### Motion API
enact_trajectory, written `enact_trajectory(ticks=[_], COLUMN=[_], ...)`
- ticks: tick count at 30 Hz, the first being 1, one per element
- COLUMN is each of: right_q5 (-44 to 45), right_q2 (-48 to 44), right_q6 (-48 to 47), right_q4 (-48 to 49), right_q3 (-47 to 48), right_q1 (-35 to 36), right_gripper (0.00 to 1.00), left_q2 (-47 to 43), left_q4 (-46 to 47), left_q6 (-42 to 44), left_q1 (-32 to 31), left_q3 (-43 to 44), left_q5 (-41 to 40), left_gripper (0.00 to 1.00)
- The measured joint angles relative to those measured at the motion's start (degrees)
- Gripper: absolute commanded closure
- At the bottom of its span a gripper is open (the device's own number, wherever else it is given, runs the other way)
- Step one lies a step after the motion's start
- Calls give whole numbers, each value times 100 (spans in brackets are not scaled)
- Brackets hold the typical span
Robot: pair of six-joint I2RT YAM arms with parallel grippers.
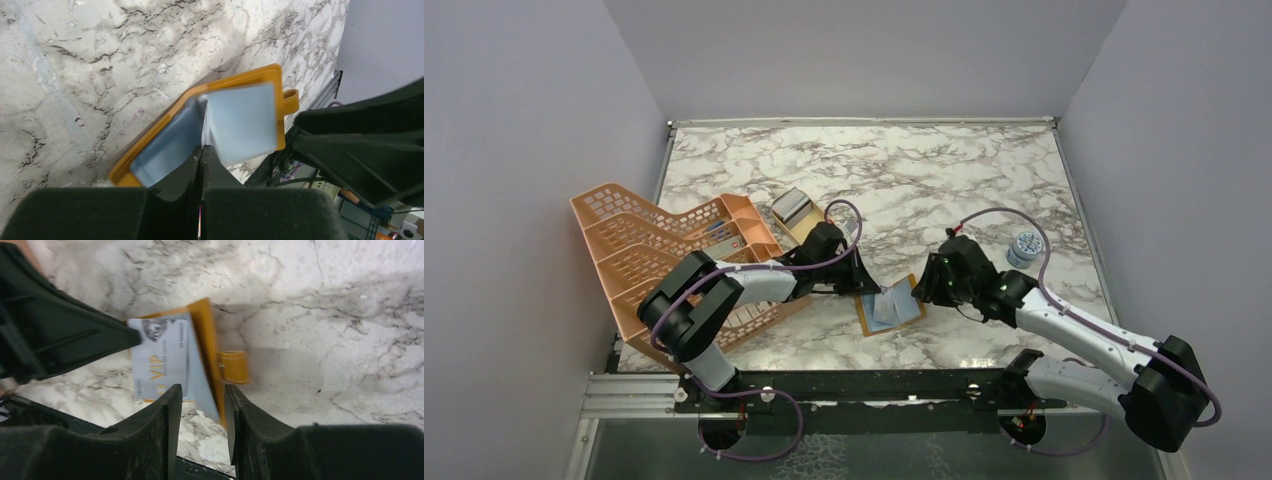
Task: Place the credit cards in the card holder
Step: Insert the credit card into the card holder.
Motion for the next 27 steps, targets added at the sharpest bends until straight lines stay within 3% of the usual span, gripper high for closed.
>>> enact_trajectory(ticks=[12, 27], right_q5=[63, 903], right_q2=[-33, 1169], right_q6=[-507, -852], right_q4=[-461, -151], right_q3=[800, 645], right_q1=[402, 437], right_gripper=[71, 82], left_q2=[118, 153], left_q4=[4, 22], left_q6=[-26, -83], left_q1=[0, 0], left_q3=[22, 57], left_q5=[26, 46], left_gripper=[100, 100])
